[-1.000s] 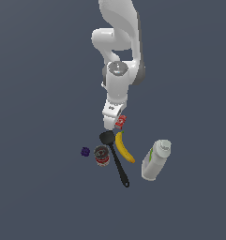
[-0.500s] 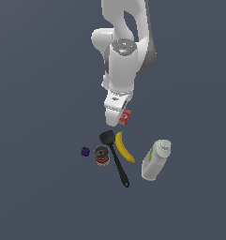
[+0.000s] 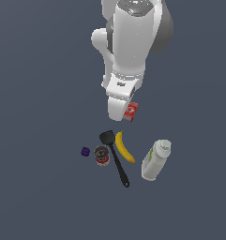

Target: Pick up a designated object from a clutter of objects.

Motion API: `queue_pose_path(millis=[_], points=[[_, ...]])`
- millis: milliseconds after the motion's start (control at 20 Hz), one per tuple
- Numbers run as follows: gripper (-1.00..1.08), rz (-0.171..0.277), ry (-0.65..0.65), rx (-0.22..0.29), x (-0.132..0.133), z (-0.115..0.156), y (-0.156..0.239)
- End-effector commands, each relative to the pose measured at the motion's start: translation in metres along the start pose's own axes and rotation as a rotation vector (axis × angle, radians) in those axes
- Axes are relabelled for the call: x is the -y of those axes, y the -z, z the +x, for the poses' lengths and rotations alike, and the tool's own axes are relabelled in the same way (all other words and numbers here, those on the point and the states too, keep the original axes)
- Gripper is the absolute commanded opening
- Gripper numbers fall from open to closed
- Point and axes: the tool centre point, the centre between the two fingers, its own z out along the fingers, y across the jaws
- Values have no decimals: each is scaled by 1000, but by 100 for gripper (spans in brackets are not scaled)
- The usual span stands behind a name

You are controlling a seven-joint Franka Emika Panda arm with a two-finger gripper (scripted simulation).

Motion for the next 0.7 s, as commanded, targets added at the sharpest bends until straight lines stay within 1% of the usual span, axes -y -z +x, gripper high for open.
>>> queue_pose_path(millis=[0, 400, 650], points=[[-100, 1, 0, 1, -8, 7, 21], [-100, 2, -2, 3, -33, 26, 78], [-100, 2, -2, 3, -45, 35, 104]])
